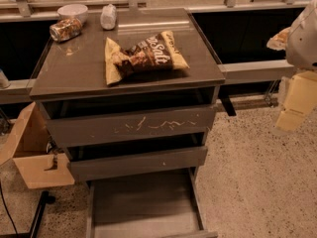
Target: Place brown chip bag into bottom drawer
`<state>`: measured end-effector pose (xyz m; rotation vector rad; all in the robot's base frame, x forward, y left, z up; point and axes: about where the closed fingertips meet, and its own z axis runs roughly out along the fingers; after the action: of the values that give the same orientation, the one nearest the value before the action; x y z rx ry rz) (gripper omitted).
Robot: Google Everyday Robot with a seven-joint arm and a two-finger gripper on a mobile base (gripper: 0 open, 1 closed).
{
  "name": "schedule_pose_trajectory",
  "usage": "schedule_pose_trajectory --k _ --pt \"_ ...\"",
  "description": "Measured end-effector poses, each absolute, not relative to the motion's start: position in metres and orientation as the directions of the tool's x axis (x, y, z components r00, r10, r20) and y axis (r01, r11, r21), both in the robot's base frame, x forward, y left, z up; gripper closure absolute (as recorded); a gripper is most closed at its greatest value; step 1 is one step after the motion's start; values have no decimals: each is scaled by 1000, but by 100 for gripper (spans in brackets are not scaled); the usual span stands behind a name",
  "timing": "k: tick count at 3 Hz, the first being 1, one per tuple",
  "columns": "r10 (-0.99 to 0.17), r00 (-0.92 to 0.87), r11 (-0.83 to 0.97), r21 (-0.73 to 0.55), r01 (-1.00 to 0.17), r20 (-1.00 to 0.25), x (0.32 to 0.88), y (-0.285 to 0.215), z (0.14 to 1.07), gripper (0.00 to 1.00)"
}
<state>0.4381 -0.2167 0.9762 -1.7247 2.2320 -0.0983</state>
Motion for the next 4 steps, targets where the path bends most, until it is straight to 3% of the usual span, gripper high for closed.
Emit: schedule_pose_trajectory --k 4 --pt "-969 -98 179 -372 -911 -225 471 -181 966 0"
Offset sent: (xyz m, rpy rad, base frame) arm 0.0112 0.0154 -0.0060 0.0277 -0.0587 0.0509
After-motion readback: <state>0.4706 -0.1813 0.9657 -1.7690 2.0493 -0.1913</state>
